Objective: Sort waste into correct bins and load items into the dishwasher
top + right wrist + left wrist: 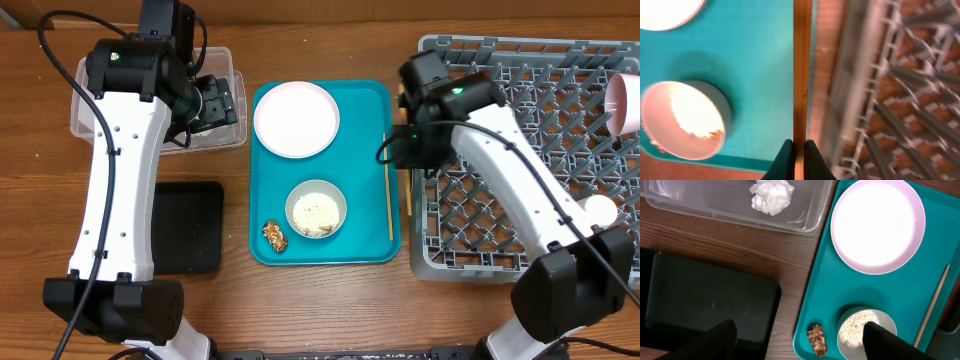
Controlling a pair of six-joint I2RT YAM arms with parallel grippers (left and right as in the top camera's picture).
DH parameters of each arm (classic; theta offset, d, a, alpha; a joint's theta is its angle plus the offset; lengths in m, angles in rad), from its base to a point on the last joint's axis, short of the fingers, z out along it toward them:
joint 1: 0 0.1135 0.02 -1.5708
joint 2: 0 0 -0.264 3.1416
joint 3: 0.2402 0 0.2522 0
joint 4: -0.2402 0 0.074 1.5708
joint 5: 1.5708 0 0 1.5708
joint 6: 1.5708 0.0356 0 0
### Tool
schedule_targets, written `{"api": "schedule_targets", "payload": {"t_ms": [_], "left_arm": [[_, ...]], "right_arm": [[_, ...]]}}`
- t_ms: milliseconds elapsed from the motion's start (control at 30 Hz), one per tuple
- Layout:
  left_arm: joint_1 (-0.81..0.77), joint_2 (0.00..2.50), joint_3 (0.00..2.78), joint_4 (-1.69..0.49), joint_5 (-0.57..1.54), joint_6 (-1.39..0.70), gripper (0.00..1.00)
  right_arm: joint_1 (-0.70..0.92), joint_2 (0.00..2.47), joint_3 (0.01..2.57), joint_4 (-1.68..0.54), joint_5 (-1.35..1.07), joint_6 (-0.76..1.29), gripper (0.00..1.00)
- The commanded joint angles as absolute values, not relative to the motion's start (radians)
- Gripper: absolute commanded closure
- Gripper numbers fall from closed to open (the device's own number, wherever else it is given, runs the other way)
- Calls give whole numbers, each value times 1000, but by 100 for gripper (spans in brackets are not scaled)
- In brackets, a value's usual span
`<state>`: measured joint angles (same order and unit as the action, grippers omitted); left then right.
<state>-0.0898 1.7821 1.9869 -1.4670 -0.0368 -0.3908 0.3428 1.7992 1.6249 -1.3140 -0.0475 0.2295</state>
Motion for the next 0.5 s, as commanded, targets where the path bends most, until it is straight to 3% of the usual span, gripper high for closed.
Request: {"api": "schedule_targets", "payload": {"t_ms": [0,167,467], "left_arm": [[-92,1765,1999,-1466,-33,-400,17],[-92,1765,1999,-1465,-33,-400,17],[-92,1765,1999,-1466,-32,-400,17]], "right_arm": [[276,1792,1634,-1351,-45,189,96],[181,1792,1634,-1373,-27,169,96],[169,1792,1523,-1353,-28,130,94]]}}
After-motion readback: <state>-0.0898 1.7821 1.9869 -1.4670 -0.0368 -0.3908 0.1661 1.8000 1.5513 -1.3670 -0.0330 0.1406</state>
